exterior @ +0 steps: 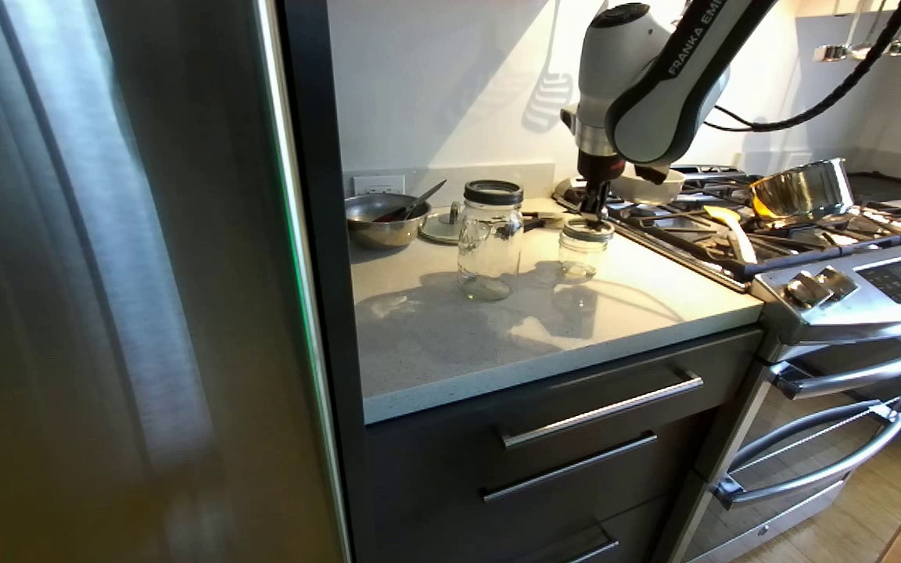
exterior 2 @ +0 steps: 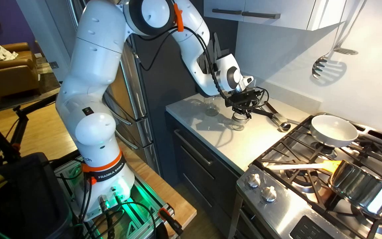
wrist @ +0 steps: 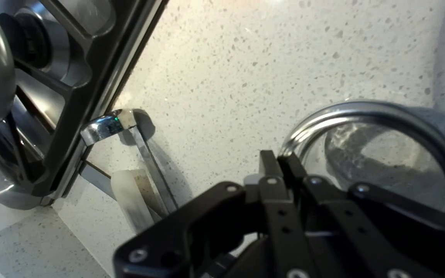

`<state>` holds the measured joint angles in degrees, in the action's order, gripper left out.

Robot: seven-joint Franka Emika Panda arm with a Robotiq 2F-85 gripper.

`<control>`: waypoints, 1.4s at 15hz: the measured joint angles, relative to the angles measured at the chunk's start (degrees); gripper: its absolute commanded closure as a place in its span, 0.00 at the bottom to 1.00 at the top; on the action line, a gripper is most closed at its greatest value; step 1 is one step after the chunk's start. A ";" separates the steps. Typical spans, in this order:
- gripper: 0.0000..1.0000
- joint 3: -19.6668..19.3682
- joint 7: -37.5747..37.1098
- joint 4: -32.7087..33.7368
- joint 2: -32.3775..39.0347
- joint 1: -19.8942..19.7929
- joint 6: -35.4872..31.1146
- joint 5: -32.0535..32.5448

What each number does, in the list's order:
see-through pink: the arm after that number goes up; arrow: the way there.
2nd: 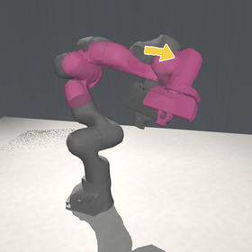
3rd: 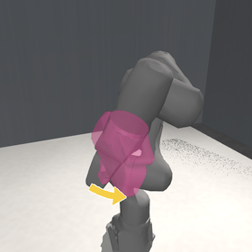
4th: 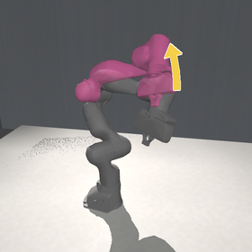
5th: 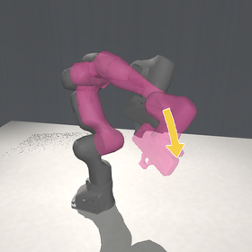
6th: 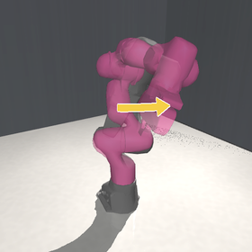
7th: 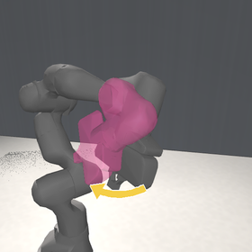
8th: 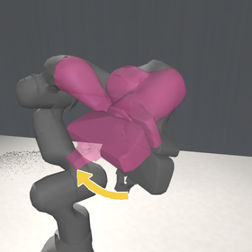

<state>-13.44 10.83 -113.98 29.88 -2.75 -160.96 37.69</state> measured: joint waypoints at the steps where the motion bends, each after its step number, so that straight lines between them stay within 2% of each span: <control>1: 0.98 -0.21 -0.03 -0.10 -0.15 -0.01 -0.42 0.02; 10: 0.98 -0.60 -0.04 -1.48 -0.41 0.24 -3.01 0.13; 21: 0.98 -0.68 -0.43 -2.00 -0.40 0.56 -3.19 0.90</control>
<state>-14.12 10.40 -115.98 29.48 -2.19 -164.15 38.59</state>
